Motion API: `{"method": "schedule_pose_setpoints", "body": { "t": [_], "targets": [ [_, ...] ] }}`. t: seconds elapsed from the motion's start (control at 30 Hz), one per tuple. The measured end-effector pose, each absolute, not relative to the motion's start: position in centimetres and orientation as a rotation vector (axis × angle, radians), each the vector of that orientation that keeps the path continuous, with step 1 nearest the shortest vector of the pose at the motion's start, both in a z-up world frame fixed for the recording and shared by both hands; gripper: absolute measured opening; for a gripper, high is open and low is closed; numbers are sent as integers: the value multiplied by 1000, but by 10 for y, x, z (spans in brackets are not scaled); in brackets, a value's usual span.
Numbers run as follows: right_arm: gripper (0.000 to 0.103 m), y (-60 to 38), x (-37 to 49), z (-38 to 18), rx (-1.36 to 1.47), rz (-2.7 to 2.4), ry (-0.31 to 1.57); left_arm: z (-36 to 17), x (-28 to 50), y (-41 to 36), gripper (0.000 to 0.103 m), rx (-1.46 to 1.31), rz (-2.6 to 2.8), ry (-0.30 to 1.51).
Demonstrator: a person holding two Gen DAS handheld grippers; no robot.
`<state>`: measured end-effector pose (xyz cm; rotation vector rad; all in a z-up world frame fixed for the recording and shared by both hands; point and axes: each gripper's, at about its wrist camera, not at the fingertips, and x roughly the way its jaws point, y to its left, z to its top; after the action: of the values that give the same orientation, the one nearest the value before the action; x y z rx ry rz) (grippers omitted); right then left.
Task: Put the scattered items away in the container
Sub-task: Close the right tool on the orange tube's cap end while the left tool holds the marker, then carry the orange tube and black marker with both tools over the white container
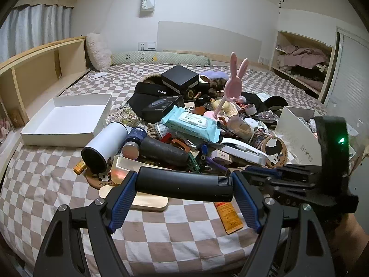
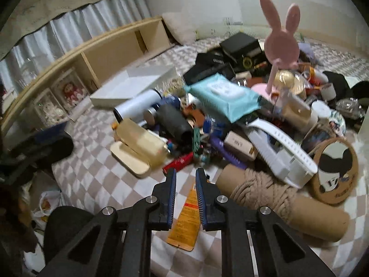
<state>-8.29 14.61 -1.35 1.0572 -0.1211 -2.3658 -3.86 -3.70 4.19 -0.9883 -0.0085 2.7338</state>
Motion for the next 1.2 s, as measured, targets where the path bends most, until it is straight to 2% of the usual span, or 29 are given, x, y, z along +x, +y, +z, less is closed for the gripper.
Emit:
{"method": "schedule_pose_setpoints", "body": {
  "t": [0.17,0.2,0.23,0.27,0.3,0.4,0.47,0.5,0.7,0.8,0.93,1.2],
  "targets": [
    [18,147,-83,-19,1116,-2352,-117,40,-37,-34,81,-993,2732,-5],
    [23,146,-83,-24,1129,-2361,-120,40,-37,-33,81,-995,2729,-8],
    [47,145,-82,-29,1141,-2366,-125,40,-36,-33,81,-996,2729,-9],
    [66,144,-82,-35,1152,-2358,-135,39,-36,-33,81,-996,2728,-9],
    [89,143,-81,-42,1168,-2340,-146,39,-36,-33,81,-997,2728,-6],
    [88,132,-80,-59,1216,-2296,-121,36,-37,-35,81,-1001,2731,-2],
    [68,123,-82,-70,1243,-2306,-57,34,-38,-37,81,-1007,2731,-13],
    [55,120,-85,-75,1265,-2309,-47,33,-39,-39,81,-1010,2731,-20],
    [44,109,-106,-95,1316,-2350,-7,28,-42,-48,81,-1027,2736,-33],
    [35,106,-114,-98,1316,-2352,12,25,-43,-52,81,-1038,2736,-43],
    [30,112,-114,-95,1298,-2311,-7,22,-44,-57,81,-1050,2735,-63],
    [29,126,-98,-73,1229,-2287,-95,23,-42,-55,81,-1046,2746,-58]
  ]
}}
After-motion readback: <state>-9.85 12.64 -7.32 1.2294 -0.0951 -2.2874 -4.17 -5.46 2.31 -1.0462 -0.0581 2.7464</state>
